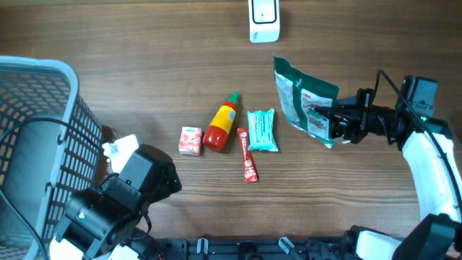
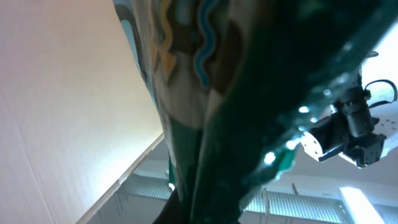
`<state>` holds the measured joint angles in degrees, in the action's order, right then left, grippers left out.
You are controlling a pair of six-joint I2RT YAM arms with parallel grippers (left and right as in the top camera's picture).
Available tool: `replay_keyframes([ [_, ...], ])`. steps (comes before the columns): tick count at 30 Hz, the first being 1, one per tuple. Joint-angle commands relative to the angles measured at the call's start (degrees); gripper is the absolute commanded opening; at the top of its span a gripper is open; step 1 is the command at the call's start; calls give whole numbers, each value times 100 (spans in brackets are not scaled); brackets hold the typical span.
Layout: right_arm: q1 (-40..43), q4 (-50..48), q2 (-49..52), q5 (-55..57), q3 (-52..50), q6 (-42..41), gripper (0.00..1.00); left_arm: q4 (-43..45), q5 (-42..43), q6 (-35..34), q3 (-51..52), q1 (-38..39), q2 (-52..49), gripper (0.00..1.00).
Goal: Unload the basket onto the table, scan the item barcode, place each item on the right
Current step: 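Carry the glove pack to the right side of the table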
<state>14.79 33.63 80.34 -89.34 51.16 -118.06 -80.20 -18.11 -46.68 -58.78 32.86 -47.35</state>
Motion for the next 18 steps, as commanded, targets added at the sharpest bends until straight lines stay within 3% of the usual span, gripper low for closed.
replay_keyframes([
  [1, 9, 94, 490, -175, 101, -44, 4, -7, -35, -70, -15, -13, 11, 100],
  [7, 256, 140, 2380, -310, 103, -39, 4, -7, -35, -72, -15, -13, 11, 100],
  [10, 767, 140, 3038, -308, 103, -39, 4, -7, -35, -70, -15, -13, 11, 100],
  [18, 2096, 7, 3294, 234, 516, -39, 5, -7, -35, -70, -15, -13, 11, 100],
])
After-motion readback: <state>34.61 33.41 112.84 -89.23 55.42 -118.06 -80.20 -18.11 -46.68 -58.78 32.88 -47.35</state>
